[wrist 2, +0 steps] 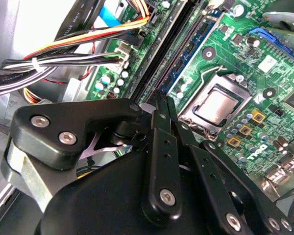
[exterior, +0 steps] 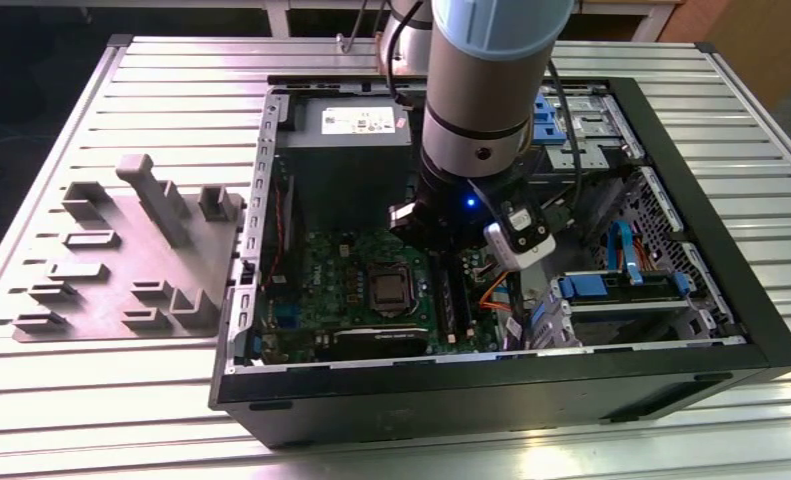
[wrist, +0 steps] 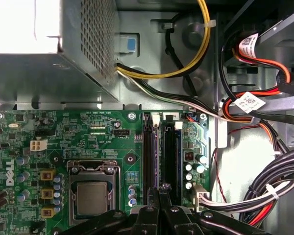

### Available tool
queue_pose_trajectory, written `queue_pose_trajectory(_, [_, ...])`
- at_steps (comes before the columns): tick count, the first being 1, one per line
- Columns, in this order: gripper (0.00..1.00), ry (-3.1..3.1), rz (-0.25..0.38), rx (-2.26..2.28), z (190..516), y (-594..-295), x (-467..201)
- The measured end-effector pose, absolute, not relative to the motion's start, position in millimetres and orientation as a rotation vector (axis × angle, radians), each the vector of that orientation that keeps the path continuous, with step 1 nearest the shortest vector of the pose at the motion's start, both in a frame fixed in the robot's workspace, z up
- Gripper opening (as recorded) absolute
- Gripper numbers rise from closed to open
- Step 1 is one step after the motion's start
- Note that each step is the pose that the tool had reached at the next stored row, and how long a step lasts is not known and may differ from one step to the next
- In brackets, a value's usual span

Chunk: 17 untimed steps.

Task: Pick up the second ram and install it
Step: 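Insert the second ram into the second slot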

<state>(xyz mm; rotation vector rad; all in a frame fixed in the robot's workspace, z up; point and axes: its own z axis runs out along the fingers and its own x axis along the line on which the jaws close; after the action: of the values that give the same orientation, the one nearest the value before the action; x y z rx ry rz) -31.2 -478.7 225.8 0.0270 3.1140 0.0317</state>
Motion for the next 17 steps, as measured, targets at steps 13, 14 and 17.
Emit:
queue_pose_trajectory(13, [0.11, 3.114, 0.032, 0.027, 224.1, -478.9, -31.2])
queue_pose_trajectory(14, [0.11, 3.114, 0.032, 0.027, 223.6, -478.8, -31.1])
queue_pose_trajectory(17, [0.11, 3.114, 0.032, 0.027, 222.9, -478.9, -31.1])
